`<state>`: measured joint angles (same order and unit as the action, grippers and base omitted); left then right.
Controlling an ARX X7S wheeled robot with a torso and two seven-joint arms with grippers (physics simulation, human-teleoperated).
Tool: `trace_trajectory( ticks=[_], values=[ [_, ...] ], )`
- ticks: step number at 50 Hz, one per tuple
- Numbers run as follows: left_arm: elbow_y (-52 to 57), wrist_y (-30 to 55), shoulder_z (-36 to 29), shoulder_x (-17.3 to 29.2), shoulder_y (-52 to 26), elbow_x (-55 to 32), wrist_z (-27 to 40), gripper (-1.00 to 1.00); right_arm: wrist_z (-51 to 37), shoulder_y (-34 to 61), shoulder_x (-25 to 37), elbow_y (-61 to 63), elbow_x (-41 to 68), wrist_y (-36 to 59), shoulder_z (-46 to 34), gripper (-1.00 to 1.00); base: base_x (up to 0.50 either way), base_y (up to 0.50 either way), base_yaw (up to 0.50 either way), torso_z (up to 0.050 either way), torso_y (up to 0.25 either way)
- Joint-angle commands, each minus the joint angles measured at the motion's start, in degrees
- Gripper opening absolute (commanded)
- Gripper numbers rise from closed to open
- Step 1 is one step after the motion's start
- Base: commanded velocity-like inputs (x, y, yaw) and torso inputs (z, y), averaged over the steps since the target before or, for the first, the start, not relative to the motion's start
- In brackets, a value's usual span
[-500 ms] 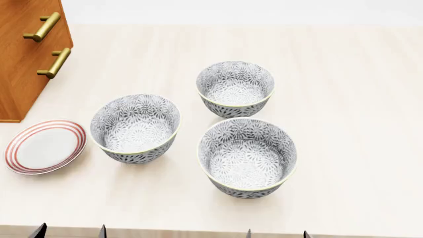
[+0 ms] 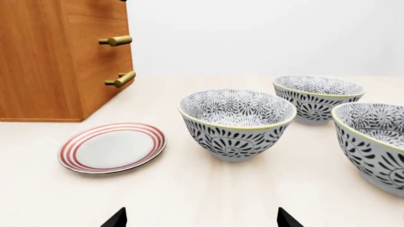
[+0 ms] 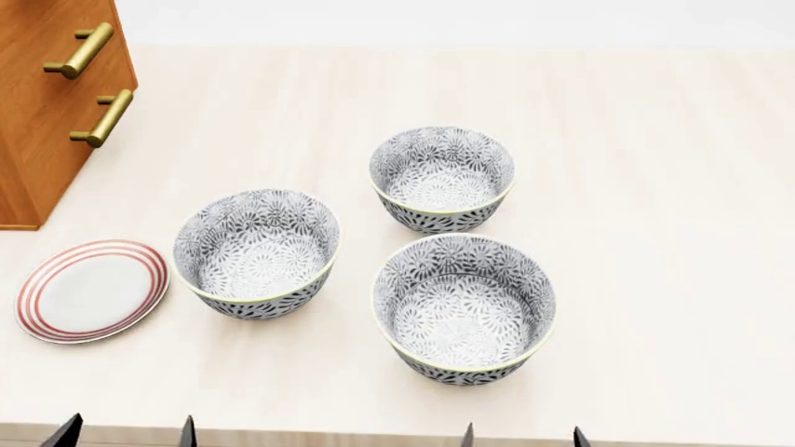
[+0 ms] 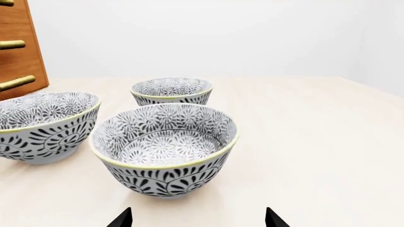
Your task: Stack the bowl at the front on the bowl in the middle.
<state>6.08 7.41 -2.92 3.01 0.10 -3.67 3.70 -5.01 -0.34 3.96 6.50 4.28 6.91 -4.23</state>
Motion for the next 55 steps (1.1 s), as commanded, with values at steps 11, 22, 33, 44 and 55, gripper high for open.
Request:
trace_trajectory(
  ticks=[11, 22, 33, 44, 55],
  values=[
    [28.96, 45.45, 1.65, 0.96, -18.09, -7.11, 4.85, 1.0, -4.83, 15.01, 4.58, 34.48, 9.9, 45.63, 3.18, 1.0, 0.0, 0.0, 0.0, 0.0, 0.0],
    [34.01, 53.21, 3.72, 1.41, -24.28, -10.0, 6.33, 1.0, -8.05, 22.57, 5.9, 38.01, 9.28, 54.73, 1.33, 1.0, 0.0, 0.0, 0.0, 0.0, 0.0],
    [32.01, 48.59, 1.77, 2.1, -22.5, -9.31, 7.33, 1.0, -7.99, 22.04, 6.4, 35.82, 9.34, 52.85, 1.07, 1.0, 0.0, 0.5, 0.0, 0.0, 0.0],
    [30.24, 46.98, 1.49, 2.44, -22.24, -9.8, 7.99, 1.0, -7.92, 21.67, 6.98, 33.21, 8.91, 50.64, -0.69, 1.0, 0.0, 0.31, 0.0, 0.0, 0.0],
    [30.39, 45.56, 1.02, 3.1, -21.33, -10.21, 8.56, 1.0, -6.87, 21.62, 7.83, 32.95, 9.76, 50.19, -1.73, 1.0, 0.36, 0.0, 0.0, 0.0, 0.0]
  ],
)
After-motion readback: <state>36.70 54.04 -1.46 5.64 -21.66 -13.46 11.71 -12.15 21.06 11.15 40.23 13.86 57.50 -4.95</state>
